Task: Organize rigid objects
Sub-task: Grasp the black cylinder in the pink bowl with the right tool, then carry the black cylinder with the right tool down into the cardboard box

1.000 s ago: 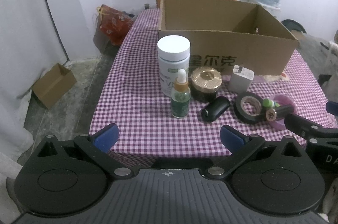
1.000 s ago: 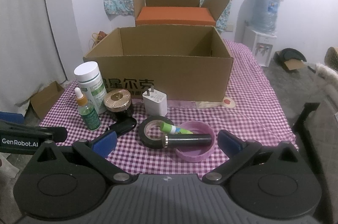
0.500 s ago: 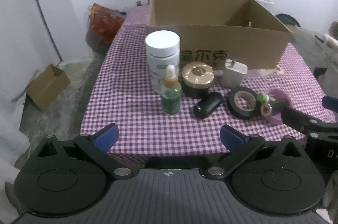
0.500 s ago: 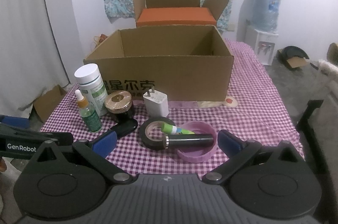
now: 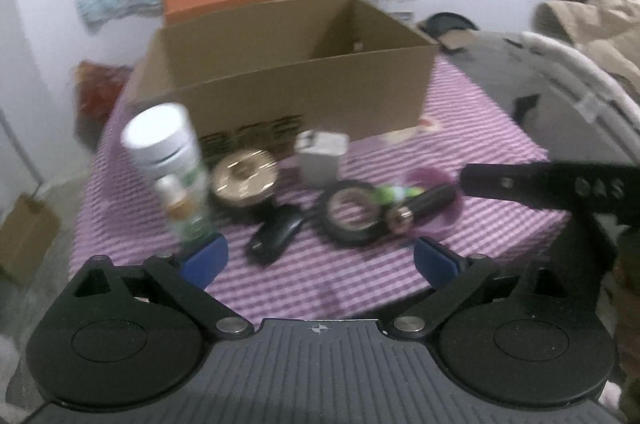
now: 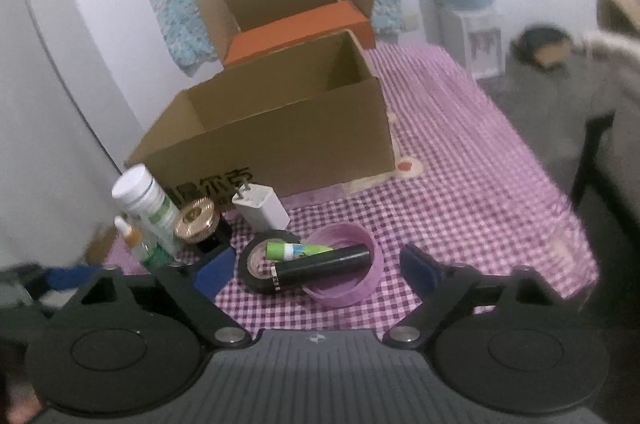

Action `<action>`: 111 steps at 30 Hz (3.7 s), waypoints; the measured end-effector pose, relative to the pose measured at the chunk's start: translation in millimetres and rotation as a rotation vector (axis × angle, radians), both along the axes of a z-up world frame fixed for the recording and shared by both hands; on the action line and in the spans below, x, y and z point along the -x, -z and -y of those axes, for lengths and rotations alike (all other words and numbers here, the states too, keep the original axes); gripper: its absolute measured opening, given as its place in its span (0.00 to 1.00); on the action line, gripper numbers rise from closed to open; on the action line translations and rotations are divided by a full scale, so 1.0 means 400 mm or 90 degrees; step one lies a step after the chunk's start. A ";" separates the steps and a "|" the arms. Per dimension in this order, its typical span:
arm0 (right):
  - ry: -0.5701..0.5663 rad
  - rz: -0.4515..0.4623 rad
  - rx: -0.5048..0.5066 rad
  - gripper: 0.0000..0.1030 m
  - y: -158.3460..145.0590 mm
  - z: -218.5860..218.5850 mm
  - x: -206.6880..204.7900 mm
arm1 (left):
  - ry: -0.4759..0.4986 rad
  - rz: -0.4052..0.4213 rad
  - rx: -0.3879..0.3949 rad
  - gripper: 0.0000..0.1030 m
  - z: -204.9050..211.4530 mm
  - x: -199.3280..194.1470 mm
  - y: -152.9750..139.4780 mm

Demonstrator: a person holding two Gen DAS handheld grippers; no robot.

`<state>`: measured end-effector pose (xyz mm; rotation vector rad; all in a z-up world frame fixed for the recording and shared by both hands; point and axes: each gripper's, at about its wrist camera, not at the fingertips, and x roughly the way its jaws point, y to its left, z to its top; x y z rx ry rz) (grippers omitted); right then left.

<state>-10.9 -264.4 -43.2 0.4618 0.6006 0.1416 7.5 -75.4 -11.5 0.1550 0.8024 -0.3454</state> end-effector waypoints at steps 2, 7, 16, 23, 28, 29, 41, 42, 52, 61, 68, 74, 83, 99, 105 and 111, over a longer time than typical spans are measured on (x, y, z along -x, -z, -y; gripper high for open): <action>-0.007 -0.020 -0.056 0.77 0.017 0.027 -0.019 | 0.026 0.001 -0.002 0.90 0.023 -0.012 0.005; -0.036 -0.057 -0.149 0.66 0.053 0.050 -0.066 | 0.087 -0.015 -0.013 0.69 0.083 -0.045 0.028; -0.049 -0.113 -0.195 0.51 0.102 0.053 -0.130 | 0.132 -0.054 -0.017 0.52 0.140 -0.092 0.070; -0.052 -0.143 -0.210 0.45 0.122 0.055 -0.168 | 0.141 -0.094 0.007 0.35 0.145 -0.122 0.092; -0.051 -0.157 -0.222 0.43 0.128 0.059 -0.191 | 0.155 -0.106 0.021 0.29 0.147 -0.121 0.098; -0.050 -0.159 -0.225 0.43 0.131 0.060 -0.193 | 0.159 -0.107 0.024 0.29 0.148 -0.120 0.097; -0.033 -0.192 -0.247 0.34 0.159 0.066 -0.222 | 0.198 -0.099 0.012 0.24 0.184 -0.124 0.103; -0.031 -0.193 -0.248 0.34 0.160 0.067 -0.224 | 0.198 -0.100 0.008 0.23 0.186 -0.126 0.105; -0.021 -0.199 -0.273 0.29 0.169 0.078 -0.223 | 0.199 -0.101 0.000 0.21 0.196 -0.125 0.105; -0.027 -0.160 -0.280 0.25 0.125 0.083 -0.182 | 0.194 -0.068 0.012 0.21 0.190 -0.095 0.063; -0.040 -0.108 -0.253 0.24 0.031 0.065 -0.145 | 0.183 -0.011 0.025 0.21 0.162 -0.062 -0.012; -0.099 -0.030 -0.219 0.24 -0.104 0.023 -0.179 | 0.133 0.058 0.043 0.21 0.094 -0.079 -0.128; -0.222 -0.018 -0.204 0.24 -0.257 -0.084 -0.391 | 0.030 0.047 0.060 0.21 -0.016 -0.233 -0.224; -0.290 -0.277 -0.219 0.23 -0.130 -0.249 -0.841 | -0.090 -0.146 0.004 0.21 -0.136 -0.588 -0.086; -0.265 -0.316 -0.178 0.23 -0.064 -0.293 -0.930 | -0.117 -0.148 -0.034 0.22 -0.132 -0.631 -0.079; -0.261 -0.308 -0.154 0.23 -0.042 -0.320 -0.960 | -0.121 -0.144 -0.033 0.22 -0.137 -0.636 -0.086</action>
